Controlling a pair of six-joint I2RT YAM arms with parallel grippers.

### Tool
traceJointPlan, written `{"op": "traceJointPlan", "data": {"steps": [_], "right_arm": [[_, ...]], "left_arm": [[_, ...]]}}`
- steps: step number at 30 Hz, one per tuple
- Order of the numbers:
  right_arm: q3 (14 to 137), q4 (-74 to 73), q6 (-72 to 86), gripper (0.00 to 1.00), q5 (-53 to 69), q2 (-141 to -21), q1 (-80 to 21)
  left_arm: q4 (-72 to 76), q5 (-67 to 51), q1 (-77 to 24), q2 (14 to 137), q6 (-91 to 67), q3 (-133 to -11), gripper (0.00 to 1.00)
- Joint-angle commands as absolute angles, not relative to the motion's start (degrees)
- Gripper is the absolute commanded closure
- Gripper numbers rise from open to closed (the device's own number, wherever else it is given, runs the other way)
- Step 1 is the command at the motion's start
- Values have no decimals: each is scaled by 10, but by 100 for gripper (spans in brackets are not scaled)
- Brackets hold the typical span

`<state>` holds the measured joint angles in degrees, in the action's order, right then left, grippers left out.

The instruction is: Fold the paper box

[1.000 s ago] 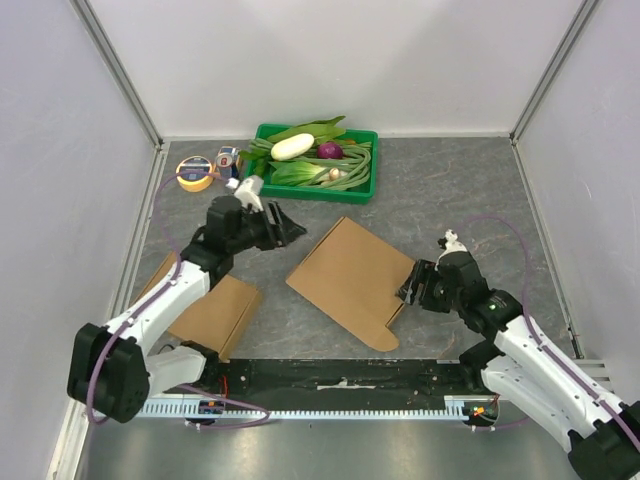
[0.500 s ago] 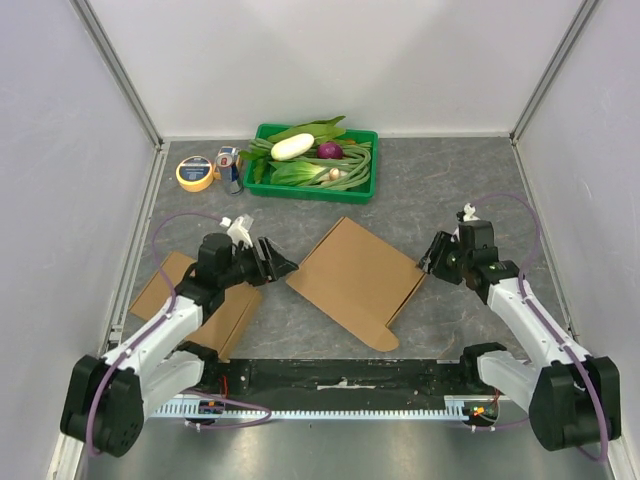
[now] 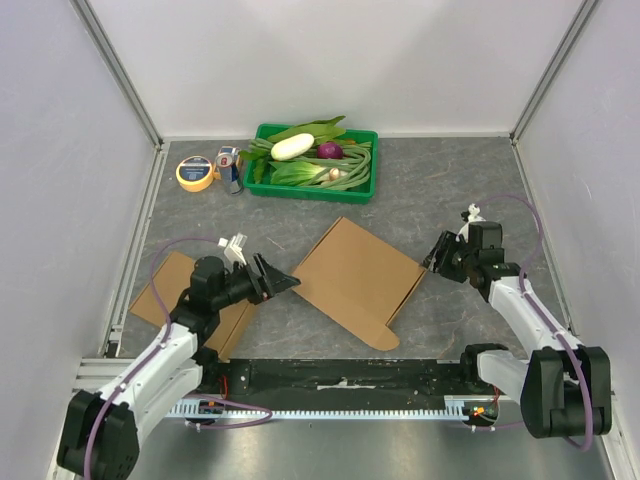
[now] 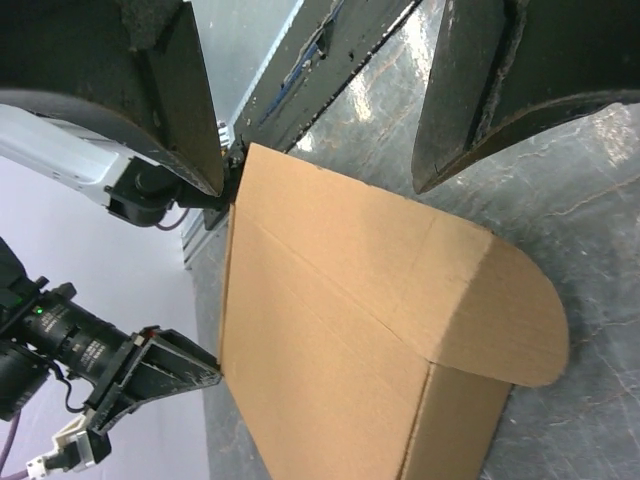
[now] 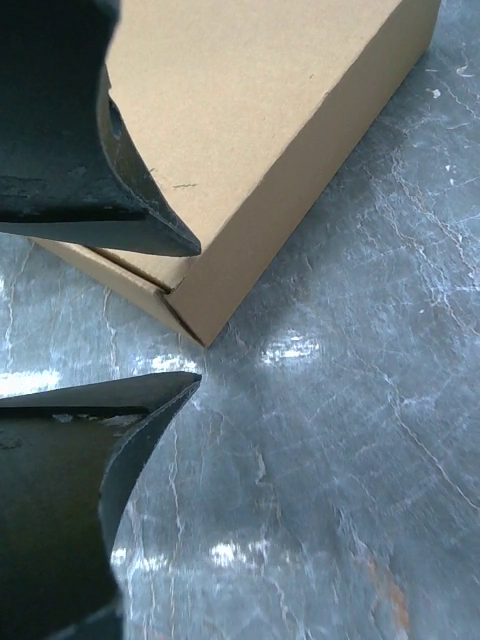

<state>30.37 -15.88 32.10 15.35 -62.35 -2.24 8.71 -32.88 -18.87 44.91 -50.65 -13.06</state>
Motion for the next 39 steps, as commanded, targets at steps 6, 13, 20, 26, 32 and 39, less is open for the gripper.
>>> {"op": "traceJointPlan", "data": {"steps": [6, 13, 20, 26, 32, 39], "right_arm": [[471, -160, 153, 32, 251, -755, -89], [571, -73, 138, 45, 402, -941, -134], [586, -72, 137, 53, 368, -989, -134], [558, -37, 176, 70, 378, -1005, -110], [551, -40, 187, 75, 382, -1039, -80], [557, -46, 192, 76, 379, -1076, -66]], "left_arm": [[73, -358, -189, 357, -569, -86, 16], [138, -370, -235, 412, -611, -67, 8], [138, -276, -307, 425, -657, -62, 10], [181, -229, -334, 474, -681, -61, 0], [248, -201, -353, 589, -708, -99, 0], [365, -173, -383, 708, -767, -137, 0]]}}
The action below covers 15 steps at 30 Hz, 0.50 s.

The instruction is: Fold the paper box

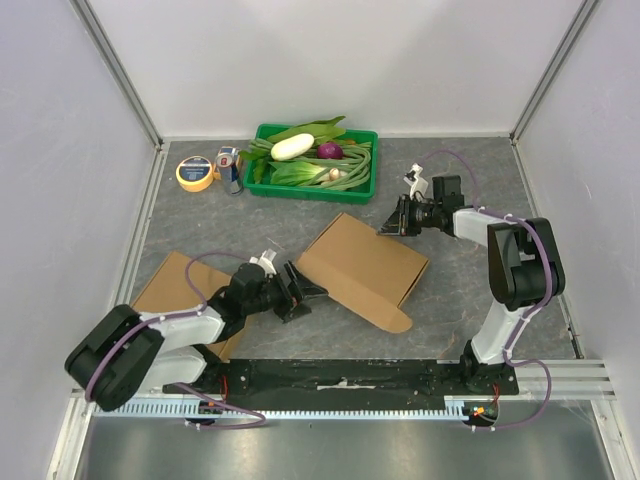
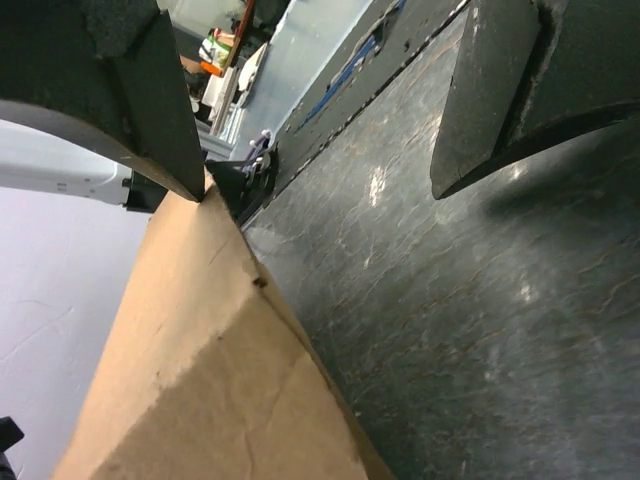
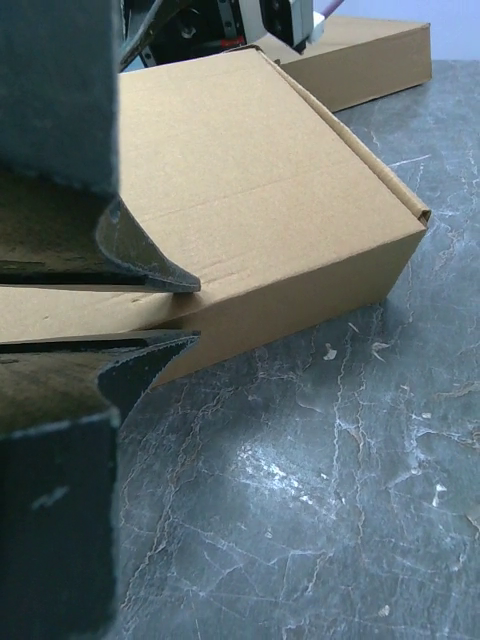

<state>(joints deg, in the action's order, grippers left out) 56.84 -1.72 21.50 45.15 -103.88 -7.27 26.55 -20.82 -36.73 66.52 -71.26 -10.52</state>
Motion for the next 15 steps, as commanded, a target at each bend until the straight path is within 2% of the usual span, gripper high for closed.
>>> {"op": "traceJointPlan", "data": {"steps": [1, 5, 9, 12, 15], "right_arm": [[557, -43, 192, 76, 382, -1078, -67], [558, -39, 196, 77, 383, -1084, -66], [567, -43, 203, 77, 367, -1107, -67], [573, -47, 206, 77, 367, -1122, -66], [583, -51, 207, 77, 360, -1137, -65]], "left_arm": [[382, -169, -391, 711, -766, -146, 0], [405, -145, -412, 688, -731, -170, 1], [328, -119, -410, 662, -696, -203, 1], [278, -143, -415, 638, -609, -255, 4], [152, -114, -414, 561, -502, -286, 8]]}}
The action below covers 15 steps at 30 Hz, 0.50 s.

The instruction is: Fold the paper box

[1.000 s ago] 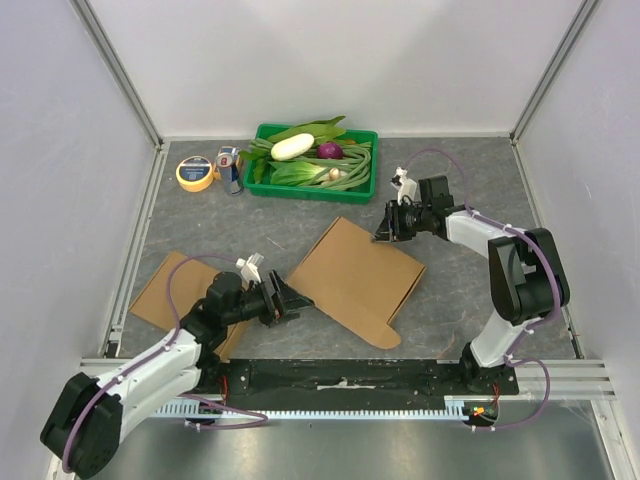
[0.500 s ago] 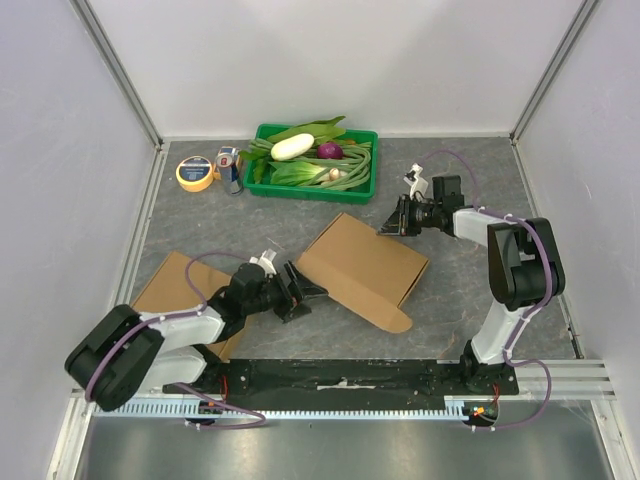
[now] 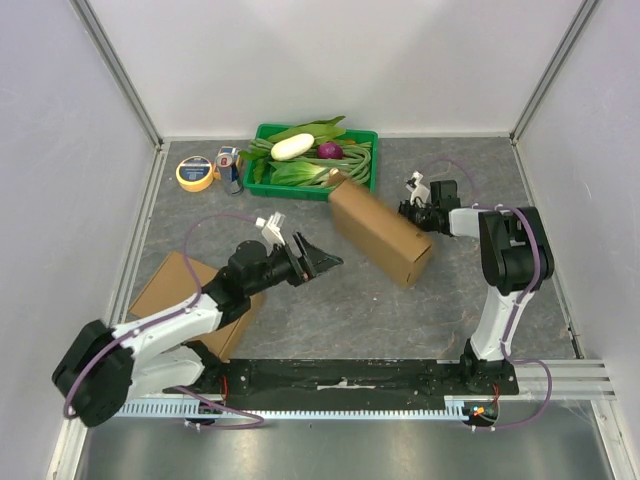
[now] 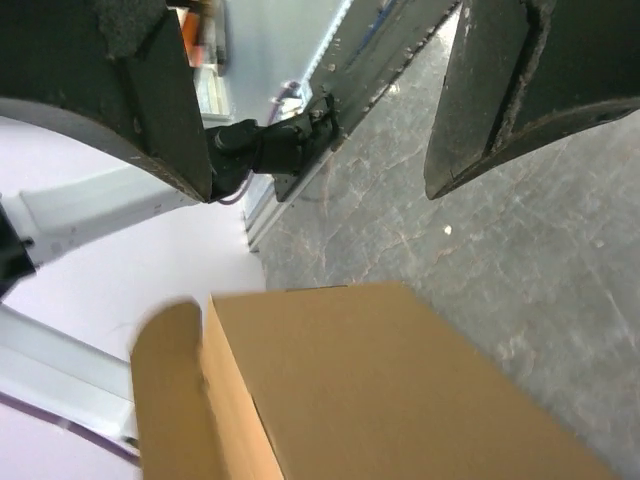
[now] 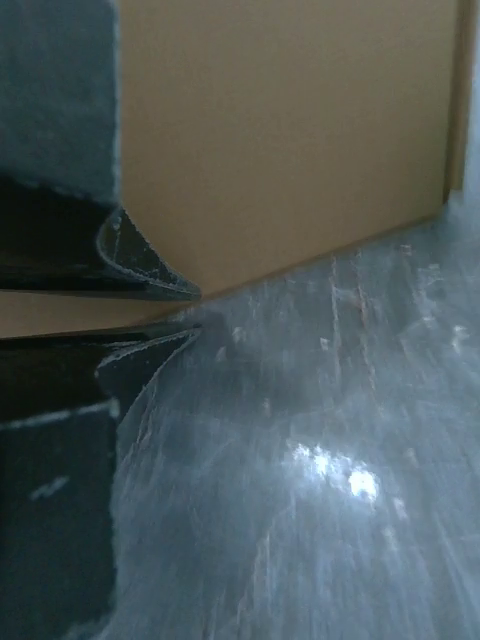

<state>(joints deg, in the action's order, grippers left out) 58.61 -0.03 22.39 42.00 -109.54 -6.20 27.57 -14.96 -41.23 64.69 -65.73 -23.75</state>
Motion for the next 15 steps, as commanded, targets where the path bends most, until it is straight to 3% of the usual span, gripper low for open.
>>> {"op": "traceJointPlan", "data": {"steps": [1, 4, 6, 11, 15], "right_arm": [[586, -54, 207, 77, 361, -1141, -63], [592, -54, 209, 77, 367, -1149, -62], [589, -50, 211, 77, 373, -1144, -63], [591, -59, 221, 74, 369, -1108, -62], [607, -99, 231, 72, 306, -1047, -64]], "left_arm": [[76, -80, -413, 536, -434, -304, 8], [-16, -69, -403, 501, -332, -340, 21], [-55, -98, -392, 538, -322, -354, 24], [89, -164, -392, 636, -397, -333, 25], [176, -203, -392, 748, -403, -383, 27]]}}
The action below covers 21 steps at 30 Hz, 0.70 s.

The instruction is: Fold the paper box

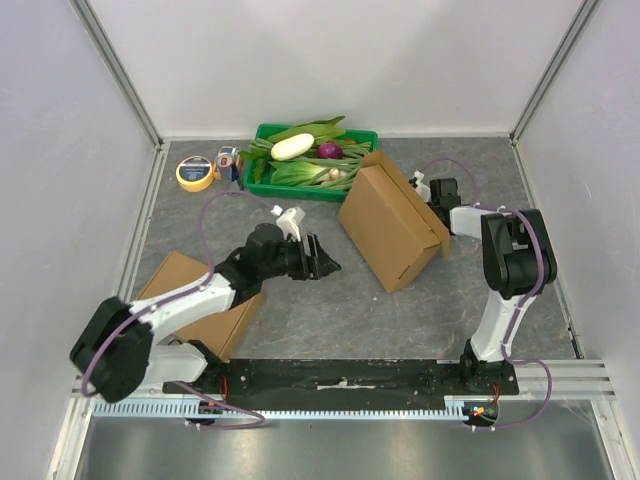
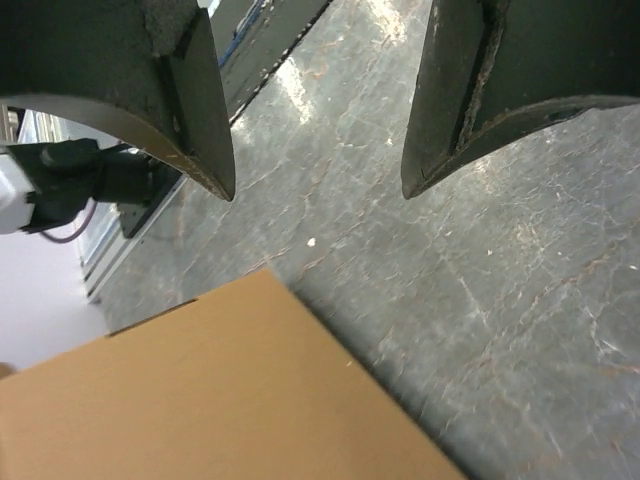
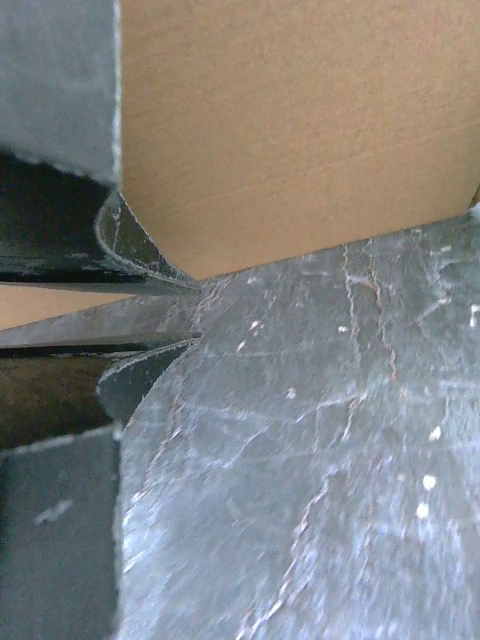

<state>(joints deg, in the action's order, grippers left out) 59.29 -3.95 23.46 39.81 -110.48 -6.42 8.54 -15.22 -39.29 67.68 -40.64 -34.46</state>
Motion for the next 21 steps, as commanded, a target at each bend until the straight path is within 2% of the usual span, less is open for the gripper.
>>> {"op": "traceJointPlan", "data": {"steps": [1, 8, 13, 18, 21], "right_arm": [[612, -110, 239, 70, 308, -1037, -63], [649, -153, 281, 59, 344, -963, -65], [634, -165, 294, 52, 374, -908, -71], [627, -246, 258, 43, 328, -818, -71], [648, -354, 230, 33, 217, -736, -80]], "left_arm": [[184, -226, -392, 787, -406, -413, 27], [259, -300, -395, 946, -453, -516, 30], [265, -300, -395, 962, -450, -517, 29], [260, -306, -396, 953, -440, -514, 26], [249, -309, -396, 940, -428, -510, 24]]}}
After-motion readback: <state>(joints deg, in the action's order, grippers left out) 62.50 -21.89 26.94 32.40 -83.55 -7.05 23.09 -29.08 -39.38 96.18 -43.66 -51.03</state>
